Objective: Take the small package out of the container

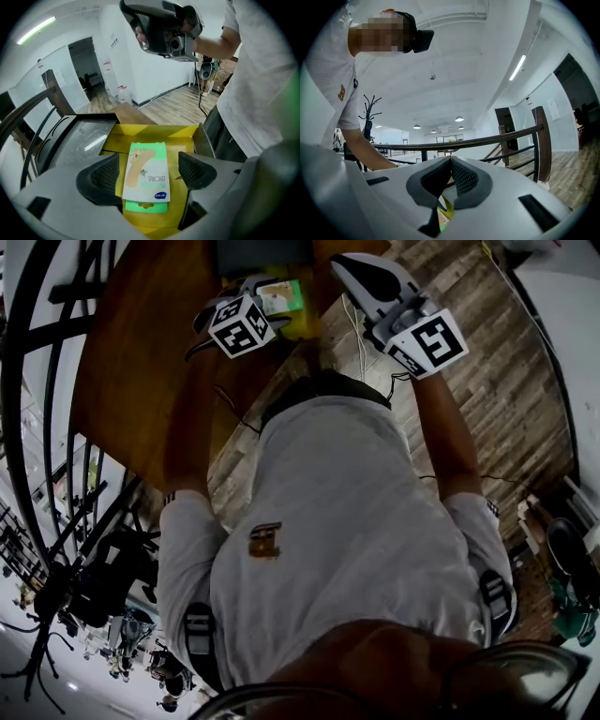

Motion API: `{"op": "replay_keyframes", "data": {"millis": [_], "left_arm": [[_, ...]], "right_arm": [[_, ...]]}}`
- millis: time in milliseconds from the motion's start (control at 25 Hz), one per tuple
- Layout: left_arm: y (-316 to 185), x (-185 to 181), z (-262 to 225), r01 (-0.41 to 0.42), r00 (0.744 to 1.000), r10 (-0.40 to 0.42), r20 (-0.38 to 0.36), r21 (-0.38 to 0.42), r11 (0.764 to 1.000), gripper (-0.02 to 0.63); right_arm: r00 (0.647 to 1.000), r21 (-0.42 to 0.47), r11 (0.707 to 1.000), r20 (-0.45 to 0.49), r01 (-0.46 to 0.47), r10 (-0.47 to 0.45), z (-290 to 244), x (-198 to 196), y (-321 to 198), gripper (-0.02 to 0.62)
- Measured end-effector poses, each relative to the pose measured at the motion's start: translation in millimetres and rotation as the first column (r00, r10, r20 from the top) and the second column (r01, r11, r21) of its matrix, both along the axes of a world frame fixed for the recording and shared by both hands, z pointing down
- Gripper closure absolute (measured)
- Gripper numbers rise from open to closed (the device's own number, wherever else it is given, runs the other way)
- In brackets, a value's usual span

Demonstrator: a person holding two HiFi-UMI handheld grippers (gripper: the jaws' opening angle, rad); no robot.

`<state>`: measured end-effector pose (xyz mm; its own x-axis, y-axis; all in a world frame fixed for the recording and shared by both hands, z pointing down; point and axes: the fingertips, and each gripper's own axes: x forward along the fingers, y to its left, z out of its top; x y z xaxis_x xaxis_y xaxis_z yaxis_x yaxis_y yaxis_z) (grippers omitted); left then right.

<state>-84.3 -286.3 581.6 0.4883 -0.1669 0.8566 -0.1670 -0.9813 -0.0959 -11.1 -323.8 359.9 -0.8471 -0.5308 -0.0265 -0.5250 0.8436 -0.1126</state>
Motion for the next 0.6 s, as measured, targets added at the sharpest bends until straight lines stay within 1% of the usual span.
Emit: {"op": "replay_keyframes", "data": {"millis": [240,600], "left_arm": [[-7.9,1.8,9.6,-0.012,1.000,0.012,0.027,-0.029,1.000,0.214],[-8.4,4.5,25.3,-0.026,0.999,0.031,0.045,-0.103,0.994,0.214]], "right_arm": [[1.000,-0.016,1.000,-0.006,-0.024,0.024,5.0,7.8,-3.8,0.563],[0.998,-0.043,0.998,0.002,-0.055,0.055,15.4,17.8,-9.3,0.563]]}}
